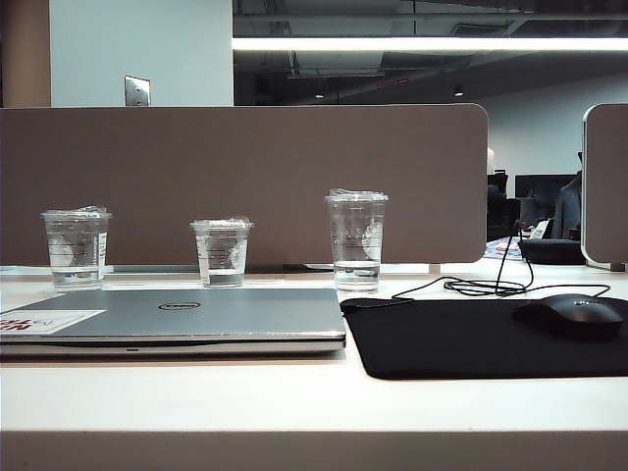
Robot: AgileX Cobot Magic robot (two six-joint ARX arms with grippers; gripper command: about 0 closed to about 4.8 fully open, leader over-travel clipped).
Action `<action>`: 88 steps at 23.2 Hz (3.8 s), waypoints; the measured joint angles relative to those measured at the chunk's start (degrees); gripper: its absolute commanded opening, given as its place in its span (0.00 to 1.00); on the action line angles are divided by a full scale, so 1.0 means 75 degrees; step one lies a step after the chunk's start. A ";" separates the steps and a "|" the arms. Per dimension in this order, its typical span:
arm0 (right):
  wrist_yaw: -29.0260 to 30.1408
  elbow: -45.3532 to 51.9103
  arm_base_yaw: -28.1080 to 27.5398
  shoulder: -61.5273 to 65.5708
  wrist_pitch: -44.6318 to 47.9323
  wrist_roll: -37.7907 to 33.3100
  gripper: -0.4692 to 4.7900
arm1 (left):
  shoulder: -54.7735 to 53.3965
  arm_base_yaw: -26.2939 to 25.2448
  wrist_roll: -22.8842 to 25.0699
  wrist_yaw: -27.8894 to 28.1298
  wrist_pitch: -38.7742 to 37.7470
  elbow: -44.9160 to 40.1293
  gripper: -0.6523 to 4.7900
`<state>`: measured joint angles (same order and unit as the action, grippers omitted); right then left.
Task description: Pick up the coffee cup on the right and place it on the right side of the laptop.
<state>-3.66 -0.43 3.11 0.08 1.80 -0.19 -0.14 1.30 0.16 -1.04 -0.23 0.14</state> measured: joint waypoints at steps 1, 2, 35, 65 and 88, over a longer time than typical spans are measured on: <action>0.0000 0.0000 0.0000 0.0000 0.0000 0.0000 0.08 | 0.0000 0.0000 0.0000 0.0000 0.0000 0.0000 0.11; 0.0000 0.0000 0.0000 0.0000 0.0000 0.0000 0.08 | 0.0000 0.0000 0.0000 0.0000 0.0000 0.0000 0.11; 0.1778 -0.3139 0.0239 0.5505 0.2241 -0.0318 0.08 | -0.4835 0.0851 -0.1515 -0.1708 0.0149 0.4771 0.11; 0.2903 -0.6038 0.0889 1.2846 0.6009 -0.0326 1.00 | -0.6869 0.2471 -0.0315 -0.2174 -0.3177 0.7396 0.11; 0.3987 -1.1165 0.0892 1.7430 0.4878 -0.0192 1.00 | -0.6869 0.2474 -0.0399 -0.2253 -0.3142 0.7396 0.11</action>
<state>26.24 -84.16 9.80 130.80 38.39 -1.63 -51.66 19.86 -2.83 -17.93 -23.79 55.62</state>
